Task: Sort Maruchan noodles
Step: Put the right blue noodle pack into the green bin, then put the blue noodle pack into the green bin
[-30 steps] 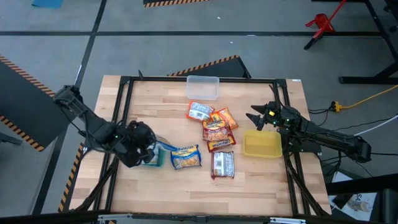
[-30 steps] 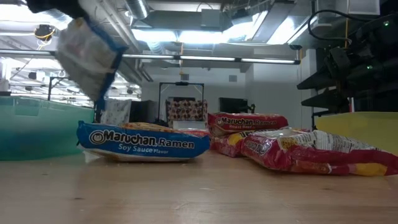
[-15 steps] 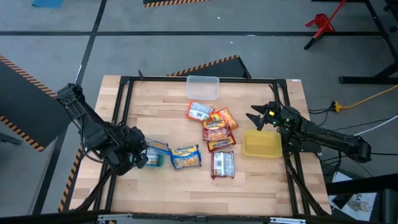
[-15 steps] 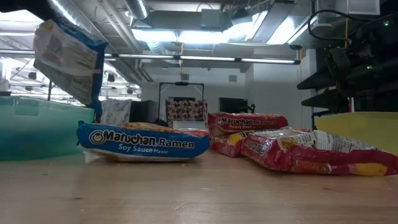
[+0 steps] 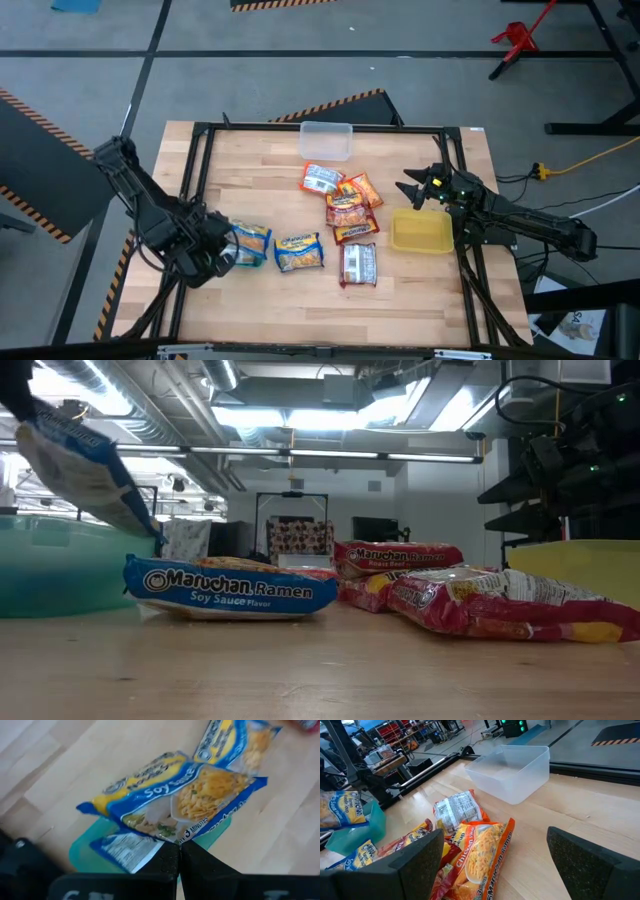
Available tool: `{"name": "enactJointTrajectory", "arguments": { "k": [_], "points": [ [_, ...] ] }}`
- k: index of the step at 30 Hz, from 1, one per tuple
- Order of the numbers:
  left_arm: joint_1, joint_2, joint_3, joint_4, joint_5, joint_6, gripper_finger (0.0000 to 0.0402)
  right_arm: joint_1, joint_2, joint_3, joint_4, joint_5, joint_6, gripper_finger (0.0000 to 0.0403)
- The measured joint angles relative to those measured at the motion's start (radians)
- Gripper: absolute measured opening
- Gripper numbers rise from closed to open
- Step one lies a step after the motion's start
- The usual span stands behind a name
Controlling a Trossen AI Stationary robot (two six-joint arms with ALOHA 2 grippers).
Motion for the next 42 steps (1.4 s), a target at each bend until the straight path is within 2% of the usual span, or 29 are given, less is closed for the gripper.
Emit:
{"name": "enactJointTrajectory", "arguments": {
  "k": [20,24,31,39,42],
  "points": [
    [0.0,0.107,-0.001,-0.023,0.204,-0.03,0.0,0.0,0.0,0.0,0.0,-0.001,0.001,0.034],
    [0.0,0.13,-0.001,-0.033,0.243,-0.08,0.0004,0.0,0.0,0.0,0.0,-0.002,0.001,0.034],
    [0.0,0.138,-0.001,-0.04,0.26,-0.149,0.0061,0.0,0.0,0.0,0.0,-0.005,0.001,0.034],
    [0.0,0.137,-0.001,-0.092,0.314,-0.134,0.0139,0.0,0.0,0.0,-0.001,-0.009,0.001,0.034],
    [0.0,0.134,-0.001,-0.085,0.264,-0.139,0.0147,0.0,0.0,0.0,-0.001,-0.009,0.001,0.034]
  ]
}}
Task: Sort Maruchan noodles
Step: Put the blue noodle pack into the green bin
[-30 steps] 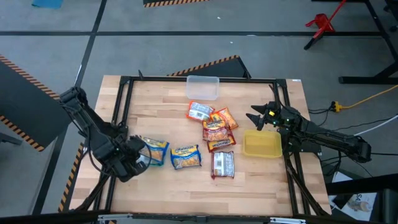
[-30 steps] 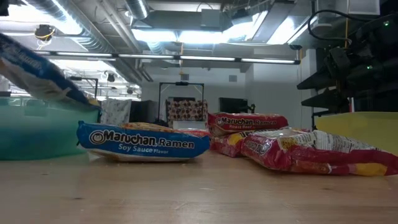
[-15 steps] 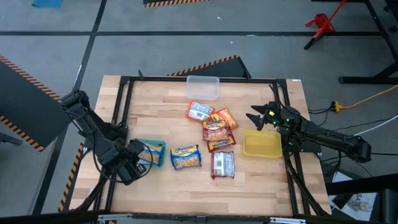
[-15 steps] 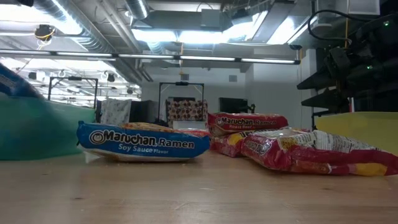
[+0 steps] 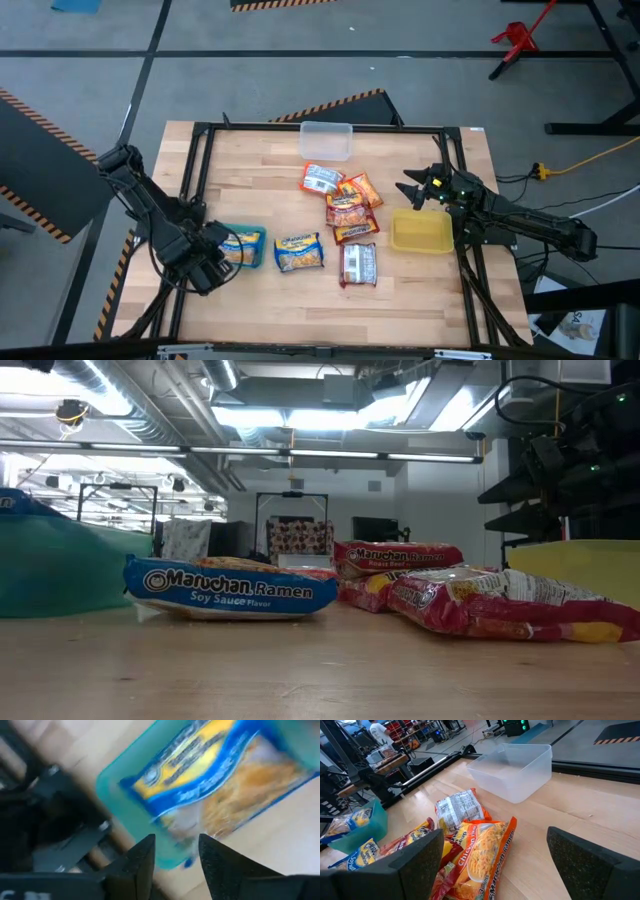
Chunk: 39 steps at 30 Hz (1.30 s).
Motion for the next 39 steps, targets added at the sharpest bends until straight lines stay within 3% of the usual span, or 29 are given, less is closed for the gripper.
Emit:
{"name": "enactJointTrajectory", "arguments": {
  "k": [4,10,14,17,21,28,34,39],
  "points": [
    [0.009,-0.006,0.0,0.187,-0.146,0.086,0.0148,0.0,0.0,0.0,0.0,-0.004,0.0,0.034],
    [0.091,0.01,0.0,0.495,-0.366,0.387,0.0148,0.0,0.0,0.0,-0.001,-0.01,0.0,0.034],
    [0.207,0.029,0.001,0.611,-0.39,0.611,0.0148,0.0,0.0,0.0,-0.001,-0.014,0.0,0.034],
    [0.313,0.066,0.001,0.708,-0.325,0.809,0.015,0.0,0.0,0.0,-0.003,-0.02,0.0,0.034],
    [0.45,0.147,0.001,0.845,-0.136,1.048,0.0168,0.0,0.0,0.0,-0.003,-0.021,0.0,0.034],
    [0.61,0.274,0.001,0.829,0.081,1.281,0.0226,0.0,0.0,0.0,-0.003,-0.022,-0.003,0.034],
    [0.655,0.299,0.001,0.773,0.248,1.386,0.0244,0.0,0.0,0.0,-0.003,-0.022,-0.03,0.034],
    [0.628,0.291,0.017,0.641,0.254,1.471,0.0243,0.0,0.0,0.0,-0.003,-0.021,-0.03,0.034]
  ]
}}
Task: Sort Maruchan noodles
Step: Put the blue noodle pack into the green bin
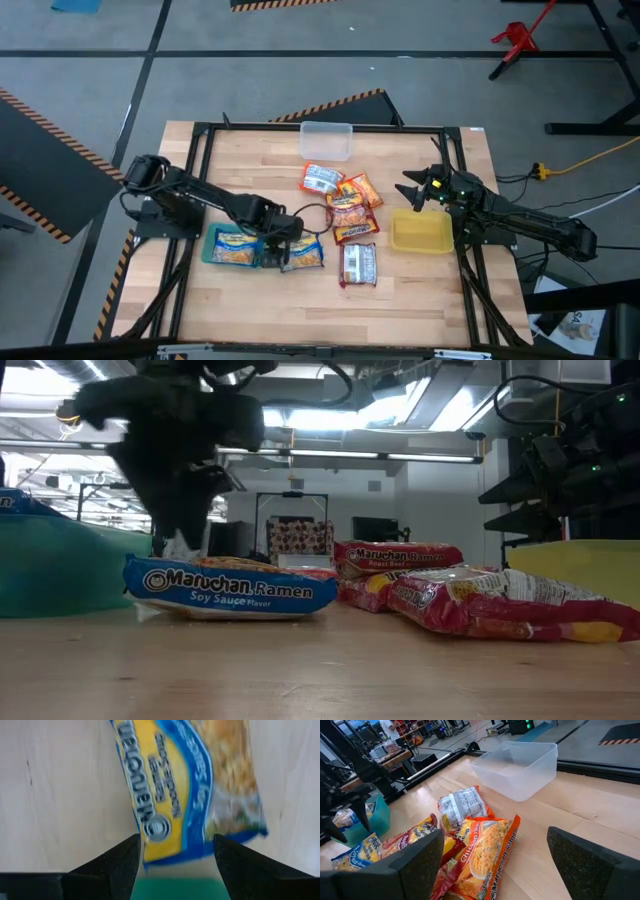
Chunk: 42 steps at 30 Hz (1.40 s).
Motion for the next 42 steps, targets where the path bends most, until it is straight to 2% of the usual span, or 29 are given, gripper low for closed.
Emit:
{"name": "enactJointTrajectory", "arguments": {
  "k": [2,7,11,15,23,31,35,42],
  "points": [
    [-0.02,0.0,-0.001,-0.043,-0.008,0.02,0.0244,0.0,0.0,0.0,0.0,0.001,0.0,0.034],
    [-0.053,0.011,-0.019,-0.032,-0.033,0.021,0.0244,0.0,0.0,0.0,0.0,0.002,0.0,0.034],
    [-0.06,0.01,-0.021,-0.021,-0.091,0.012,0.0244,0.0,0.0,0.0,0.0,0.002,0.0,0.034],
    [-0.058,0.02,-0.022,-0.006,-0.082,0.019,0.0243,0.0,0.0,0.0,0.0,0.002,0.0,0.034],
    [-0.059,0.117,-0.022,0.013,-0.072,0.061,0.0242,0.0,0.0,0.0,0.0,0.002,0.0,0.034],
    [-0.059,0.152,-0.022,0.053,-0.1,0.065,0.0239,0.0,0.0,0.0,0.0,0.002,0.0,0.034],
    [-0.06,0.152,-0.022,0.054,-0.106,0.059,0.0208,0.0,0.0,0.0,0.0,0.002,0.0,0.034],
    [-0.059,0.152,-0.022,0.053,-0.135,0.029,0.009,0.0,0.0,0.0,0.0,0.002,0.0,0.034]
  ]
}}
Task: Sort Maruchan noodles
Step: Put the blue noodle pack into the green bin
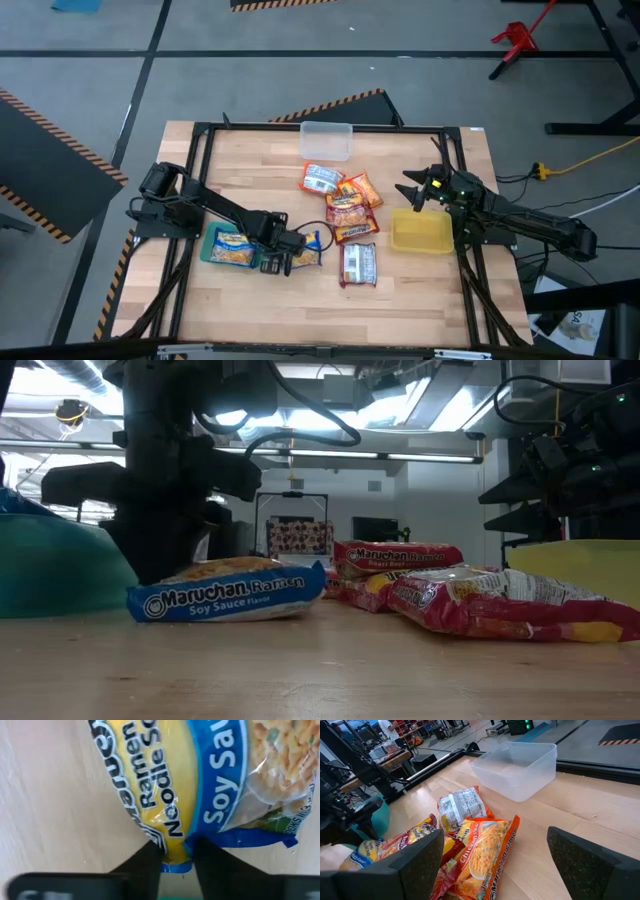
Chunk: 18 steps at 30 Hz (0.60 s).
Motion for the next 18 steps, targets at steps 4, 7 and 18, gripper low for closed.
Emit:
{"name": "enactJointTrajectory", "arguments": {
  "k": [4,7,18],
  "points": [
    [0.001,0.0,0.0,-0.001,0.003,-0.029,0.0024,0.0,0.0,0.0,0.0,0.0,0.001,0.034],
    [0.001,0.0,0.0,-0.001,0.008,-0.061,0.0009,0.0,0.0,0.0,0.0,0.0,0.001,0.034],
    [-0.009,-0.035,0.041,-0.004,0.01,-0.159,0.0003,0.0,0.0,0.0,0.0,0.0,0.002,0.034]
  ]
}}
